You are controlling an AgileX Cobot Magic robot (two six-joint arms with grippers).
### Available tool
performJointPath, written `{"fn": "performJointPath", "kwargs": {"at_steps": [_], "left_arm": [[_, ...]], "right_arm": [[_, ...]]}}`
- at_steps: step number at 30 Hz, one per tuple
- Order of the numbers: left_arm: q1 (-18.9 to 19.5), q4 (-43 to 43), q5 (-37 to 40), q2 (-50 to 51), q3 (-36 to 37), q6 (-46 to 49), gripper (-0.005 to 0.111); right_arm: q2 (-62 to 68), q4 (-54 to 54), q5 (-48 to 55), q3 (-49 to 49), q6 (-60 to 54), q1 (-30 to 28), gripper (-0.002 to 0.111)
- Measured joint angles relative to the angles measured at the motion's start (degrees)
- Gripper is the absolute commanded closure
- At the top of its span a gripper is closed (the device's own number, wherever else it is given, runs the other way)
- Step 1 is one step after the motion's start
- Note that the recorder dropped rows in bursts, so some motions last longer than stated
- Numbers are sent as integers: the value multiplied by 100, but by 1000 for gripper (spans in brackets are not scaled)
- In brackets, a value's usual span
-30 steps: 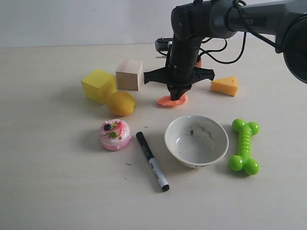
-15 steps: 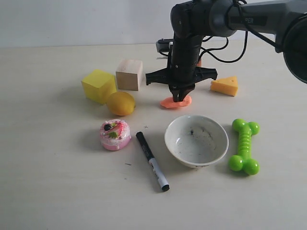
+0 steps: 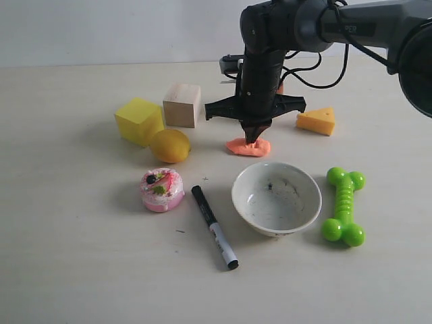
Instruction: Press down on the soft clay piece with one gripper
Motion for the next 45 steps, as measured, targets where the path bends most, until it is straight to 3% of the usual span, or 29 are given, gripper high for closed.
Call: {"fn": "performJointPath", "kwargs": {"at_steps": [15,29,36,45], "left_arm": [[0,0,0,0,0,0,107],[0,0,0,0,0,0,107],[0,0,0,0,0,0,107],[0,0,0,0,0,0,107]], "right_arm": [[-350,-3,-131,199,-531,0,108],[-3541,170,-3610,3803,-799,258,108],[-5057,170,-3930,4697,-1066,271,108],[-6301,280,-3601,4733,-1079,271,108]]}}
